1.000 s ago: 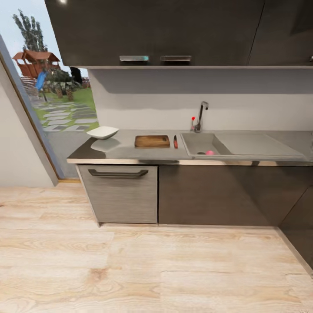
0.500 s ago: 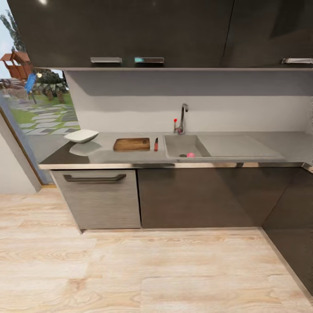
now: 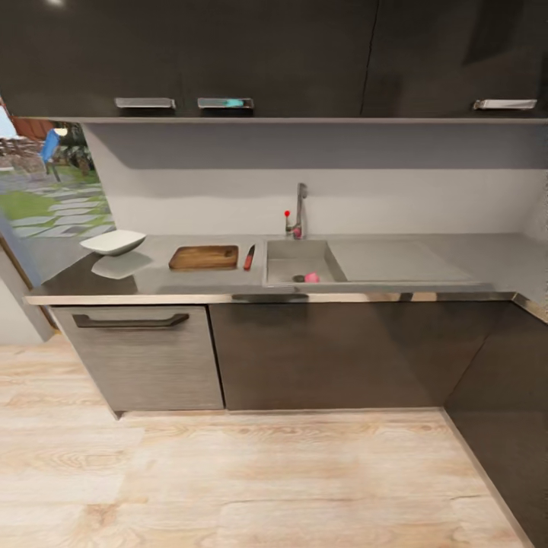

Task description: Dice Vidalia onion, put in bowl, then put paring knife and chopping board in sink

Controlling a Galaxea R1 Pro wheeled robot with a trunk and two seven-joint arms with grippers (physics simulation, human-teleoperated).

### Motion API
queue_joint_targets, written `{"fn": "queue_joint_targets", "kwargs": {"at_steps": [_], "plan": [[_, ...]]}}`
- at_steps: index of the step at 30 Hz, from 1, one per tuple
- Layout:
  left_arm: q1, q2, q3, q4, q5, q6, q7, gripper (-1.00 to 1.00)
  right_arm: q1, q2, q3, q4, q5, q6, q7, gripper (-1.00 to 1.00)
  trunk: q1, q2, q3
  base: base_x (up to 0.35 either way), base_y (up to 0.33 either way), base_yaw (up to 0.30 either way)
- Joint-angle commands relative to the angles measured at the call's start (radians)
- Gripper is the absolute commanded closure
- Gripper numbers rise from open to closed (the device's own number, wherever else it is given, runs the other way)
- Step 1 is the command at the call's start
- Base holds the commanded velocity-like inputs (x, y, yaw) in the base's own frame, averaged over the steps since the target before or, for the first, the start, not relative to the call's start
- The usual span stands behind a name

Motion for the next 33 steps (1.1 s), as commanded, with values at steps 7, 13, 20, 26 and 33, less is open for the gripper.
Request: {"fn": "queue_joint_targets", "kwargs": {"at_steps": [7,13,20,26,33], "plan": [[0.0,0.0,0.001,-0.001,0.004,-0.002,0.0,-1.0,0.0,0.001,-0.005,0.0,0.011,-0.002,-0.005,-1.0,0.0,0.0,-0.001,0.158,-0.314,0.0],[0.0,0.0,0.001,-0.002,0.004,-0.002,0.0,-1.0,0.0,0.002,-0.005,0.0,0.011,-0.002,-0.004,-1.0,0.0,0.0,-0.001,0.158,-0.314,0.0],[0.0,0.0,0.001,-0.003,0.004,-0.002,0.0,-1.0,0.0,0.002,-0.005,0.0,0.011,-0.002,-0.004,-1.0,0.0,0.0,-0.001,0.185,-0.27,0.0],[0.0,0.0,0.001,-0.01,0.004,-0.003,0.001,-1.0,0.001,0.002,-0.005,0.0,0.011,-0.002,-0.004,-1.0,0.0,0.0,-0.001,0.084,-0.089,0.0],[0.0,0.0,0.002,-0.031,0.005,-0.003,0.001,-1.0,0.001,0.002,-0.005,0.0,0.011,-0.002,-0.004,-1.0,0.0,0.0,-0.001,0.005,-0.006,0.0]]}}
